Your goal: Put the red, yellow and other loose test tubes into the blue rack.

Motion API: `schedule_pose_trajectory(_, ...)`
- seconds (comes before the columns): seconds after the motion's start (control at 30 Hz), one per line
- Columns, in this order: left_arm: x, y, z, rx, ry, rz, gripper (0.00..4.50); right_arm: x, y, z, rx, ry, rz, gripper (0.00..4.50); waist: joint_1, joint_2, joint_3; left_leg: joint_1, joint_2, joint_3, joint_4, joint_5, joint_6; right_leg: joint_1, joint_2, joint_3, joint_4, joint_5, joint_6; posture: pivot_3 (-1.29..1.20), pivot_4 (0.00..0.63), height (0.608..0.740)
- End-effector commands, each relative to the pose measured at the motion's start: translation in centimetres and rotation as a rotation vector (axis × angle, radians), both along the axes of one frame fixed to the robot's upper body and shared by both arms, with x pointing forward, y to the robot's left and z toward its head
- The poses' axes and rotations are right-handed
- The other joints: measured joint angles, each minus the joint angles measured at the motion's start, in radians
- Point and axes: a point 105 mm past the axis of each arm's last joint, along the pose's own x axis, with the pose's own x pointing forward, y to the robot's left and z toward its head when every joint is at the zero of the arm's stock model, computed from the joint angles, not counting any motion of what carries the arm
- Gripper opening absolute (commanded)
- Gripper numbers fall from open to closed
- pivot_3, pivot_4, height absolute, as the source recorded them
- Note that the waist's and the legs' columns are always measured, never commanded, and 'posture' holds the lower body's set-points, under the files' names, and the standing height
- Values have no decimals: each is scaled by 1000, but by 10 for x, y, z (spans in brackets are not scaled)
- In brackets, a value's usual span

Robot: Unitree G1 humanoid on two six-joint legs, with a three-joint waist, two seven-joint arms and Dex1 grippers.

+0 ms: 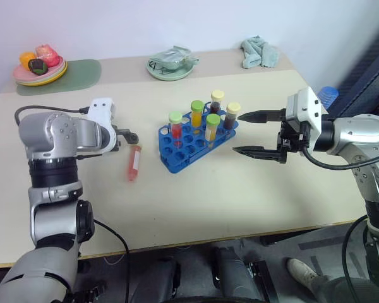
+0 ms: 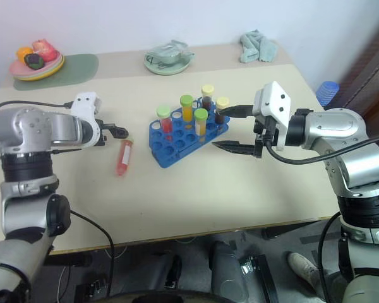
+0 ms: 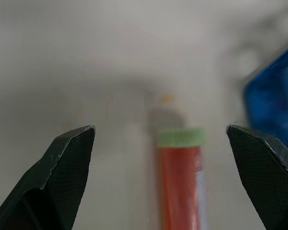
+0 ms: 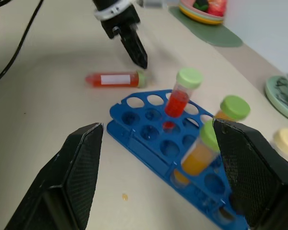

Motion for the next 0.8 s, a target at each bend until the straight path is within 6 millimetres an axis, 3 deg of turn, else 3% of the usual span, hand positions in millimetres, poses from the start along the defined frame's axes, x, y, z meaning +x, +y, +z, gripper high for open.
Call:
schedule_pose_trajectory(0.03,4,0,6,10,29,9,4500,-3,0,10,-3,-52,0,3701,2,0,0,-1,0,0,0,0,0,-1,0,0,0,0,0,0,150,740)
schedule_pose_trajectory(0.27,9,-21,-7,-58,160,-8,4500,-4,-2,8,-4,-62,-25,3701,15,0,0,-1,-1,0,0,0,0,-1,-1,0,0,0,0,0,150,740)
schedule_pose_trajectory(0.63,11,-27,-10,-40,262,24,4500,-4,-5,8,3,-70,-55,3701,21,-1,0,-3,-1,0,1,0,0,-3,-1,0,0,0,0,0,150,740)
schedule_pose_trajectory(0.7,11,-29,-12,-24,270,31,3958,-4,-5,7,3,-69,-57,3766,21,-1,0,-3,-1,0,1,0,0,-2,-2,0,0,0,0,0,150,740)
schedule_pose_trajectory(0.8,12,-28,-13,-10,277,42,2698,-4,-5,7,3,-67,-58,3766,21,-1,0,-3,-1,0,1,0,0,-3,-2,0,0,0,0,0,150,740)
